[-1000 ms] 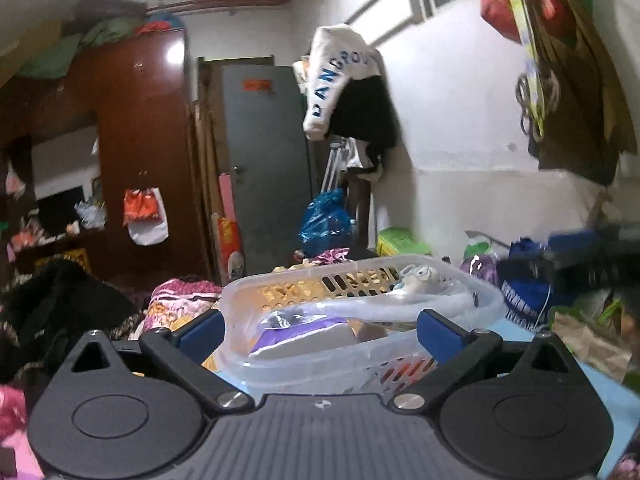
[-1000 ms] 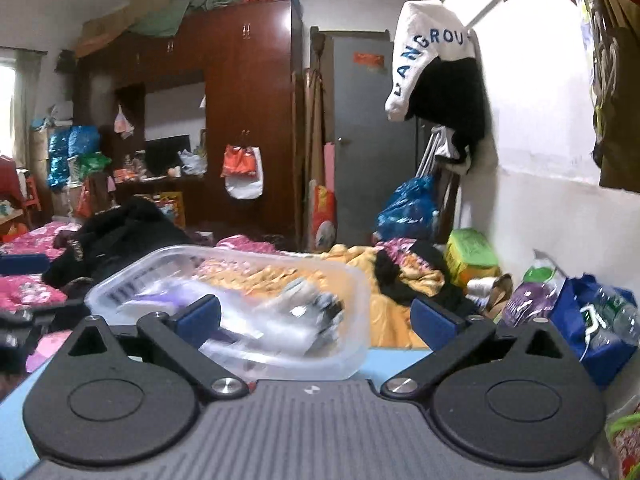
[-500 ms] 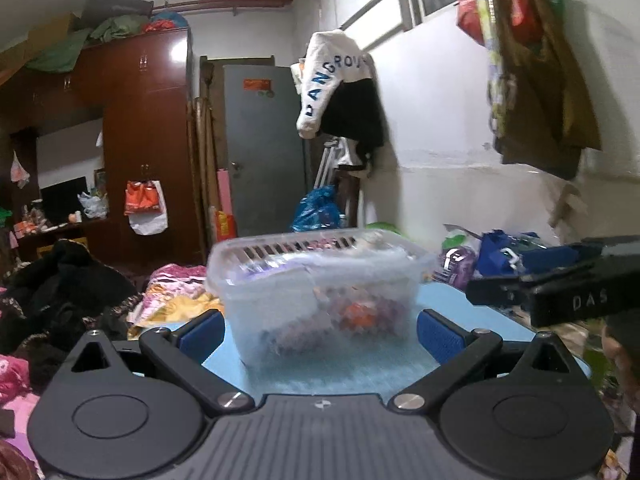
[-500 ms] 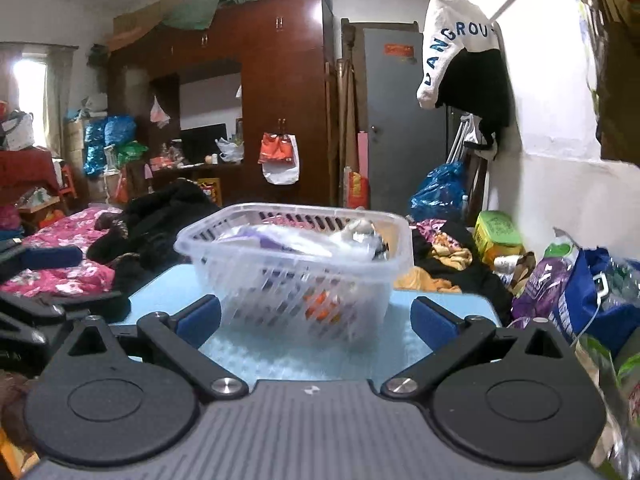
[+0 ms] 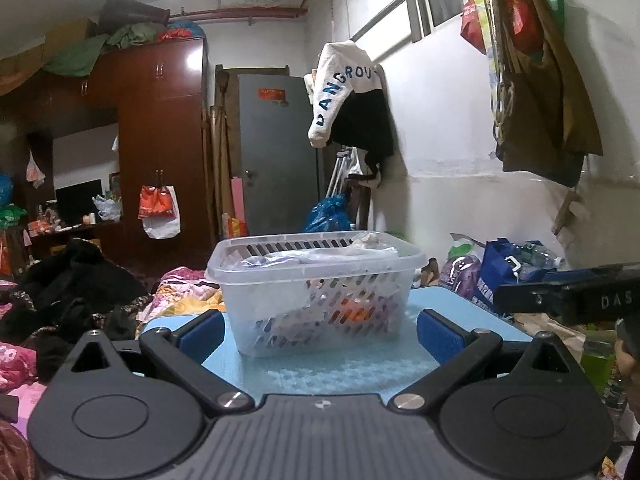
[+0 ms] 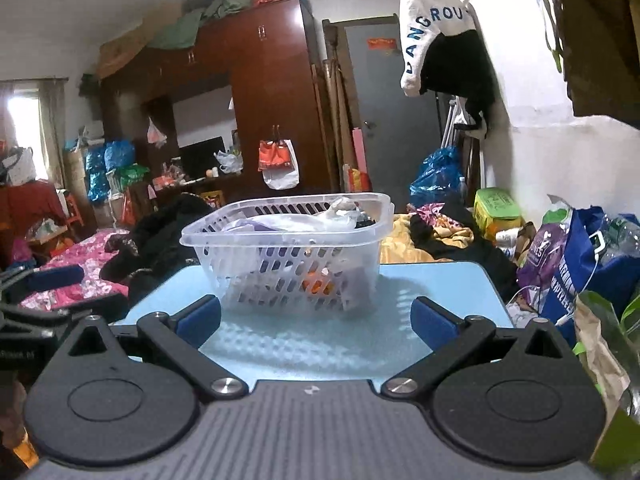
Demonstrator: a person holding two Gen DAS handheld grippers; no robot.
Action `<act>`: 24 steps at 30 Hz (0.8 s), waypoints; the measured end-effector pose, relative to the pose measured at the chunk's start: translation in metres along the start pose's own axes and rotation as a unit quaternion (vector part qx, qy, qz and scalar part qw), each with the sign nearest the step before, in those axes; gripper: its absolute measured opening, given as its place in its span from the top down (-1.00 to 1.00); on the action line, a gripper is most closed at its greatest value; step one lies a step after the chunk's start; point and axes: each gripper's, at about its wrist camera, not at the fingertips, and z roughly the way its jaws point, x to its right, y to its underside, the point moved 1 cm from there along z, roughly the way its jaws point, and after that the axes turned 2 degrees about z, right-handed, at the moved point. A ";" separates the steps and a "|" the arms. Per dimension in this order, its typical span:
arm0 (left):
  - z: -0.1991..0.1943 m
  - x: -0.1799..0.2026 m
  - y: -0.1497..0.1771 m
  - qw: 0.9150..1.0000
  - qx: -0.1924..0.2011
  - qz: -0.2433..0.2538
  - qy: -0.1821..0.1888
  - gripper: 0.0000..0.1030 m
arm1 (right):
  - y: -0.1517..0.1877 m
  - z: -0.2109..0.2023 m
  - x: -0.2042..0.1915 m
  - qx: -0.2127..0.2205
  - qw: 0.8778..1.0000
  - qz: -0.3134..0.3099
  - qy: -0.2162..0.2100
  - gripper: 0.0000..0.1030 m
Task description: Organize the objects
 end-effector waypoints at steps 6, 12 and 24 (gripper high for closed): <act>0.000 0.004 0.004 1.000 -0.003 0.002 0.003 -1.00 | 0.005 0.000 0.003 0.002 1.000 -0.002 0.007 -1.00; 0.002 0.009 0.007 1.000 -0.006 0.003 -0.002 -1.00 | 0.010 0.000 0.006 0.001 1.000 0.001 -0.001 -1.00; 0.002 0.010 0.008 1.000 -0.003 0.004 0.001 -1.00 | 0.015 -0.004 0.008 0.004 1.000 -0.001 -0.010 -1.00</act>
